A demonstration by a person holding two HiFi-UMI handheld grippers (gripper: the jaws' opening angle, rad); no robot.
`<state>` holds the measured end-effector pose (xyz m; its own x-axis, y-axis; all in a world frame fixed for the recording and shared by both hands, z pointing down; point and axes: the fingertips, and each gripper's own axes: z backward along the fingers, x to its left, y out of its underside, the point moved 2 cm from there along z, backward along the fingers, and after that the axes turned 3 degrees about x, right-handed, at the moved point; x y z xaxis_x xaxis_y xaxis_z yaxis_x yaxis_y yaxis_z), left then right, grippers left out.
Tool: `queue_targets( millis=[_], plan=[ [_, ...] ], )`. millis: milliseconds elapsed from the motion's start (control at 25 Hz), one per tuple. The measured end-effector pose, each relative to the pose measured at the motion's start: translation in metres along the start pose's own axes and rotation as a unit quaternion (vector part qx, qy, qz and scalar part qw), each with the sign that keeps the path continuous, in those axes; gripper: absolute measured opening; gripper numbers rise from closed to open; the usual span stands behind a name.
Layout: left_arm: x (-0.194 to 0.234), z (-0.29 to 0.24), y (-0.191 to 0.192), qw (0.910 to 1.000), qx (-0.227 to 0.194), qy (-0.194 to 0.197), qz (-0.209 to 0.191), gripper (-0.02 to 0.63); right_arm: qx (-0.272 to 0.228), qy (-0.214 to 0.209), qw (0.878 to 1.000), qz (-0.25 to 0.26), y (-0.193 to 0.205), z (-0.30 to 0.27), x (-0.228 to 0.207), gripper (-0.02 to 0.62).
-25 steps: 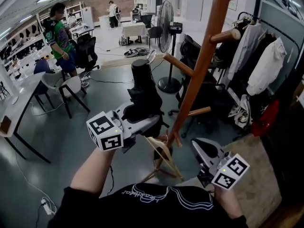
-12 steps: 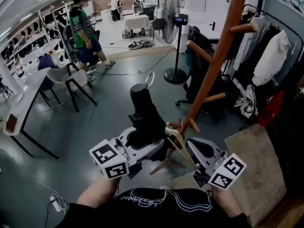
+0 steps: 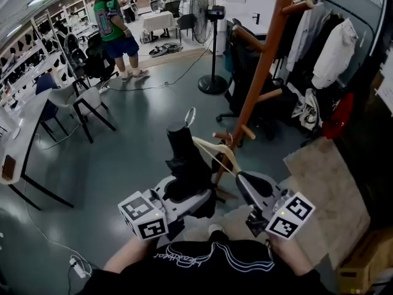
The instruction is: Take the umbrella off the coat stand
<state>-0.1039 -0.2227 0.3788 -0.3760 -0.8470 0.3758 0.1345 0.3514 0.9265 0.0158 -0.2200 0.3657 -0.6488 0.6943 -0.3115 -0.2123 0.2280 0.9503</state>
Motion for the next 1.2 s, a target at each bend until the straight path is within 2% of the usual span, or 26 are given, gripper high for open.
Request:
queue_targets(
  millis=[160,440,800,1200],
  plan=[
    [-0.012,0.009,0.01,0.9999,0.005,0.013,-0.001,0.239,-0.004,0.014,1.0,-0.009,0.009,0.01,0.012,0.0],
    [-0.025,0.022,0.013,0.9997,0.004,0.022,-0.01,0.239,-0.009,0.023,1.0,0.006,0.012,0.017,0.03,0.002],
    [-0.022,0.025,0.015,0.9996,0.001,0.024,0.011,0.239,-0.002,0.036,0.999,0.002,0.015,0.021,0.032,0.002],
    [-0.022,0.018,0.015,0.9997,0.011,0.018,0.014,0.239,0.005,0.027,1.0,-0.006,0.014,0.017,0.022,0.002]
  ],
)
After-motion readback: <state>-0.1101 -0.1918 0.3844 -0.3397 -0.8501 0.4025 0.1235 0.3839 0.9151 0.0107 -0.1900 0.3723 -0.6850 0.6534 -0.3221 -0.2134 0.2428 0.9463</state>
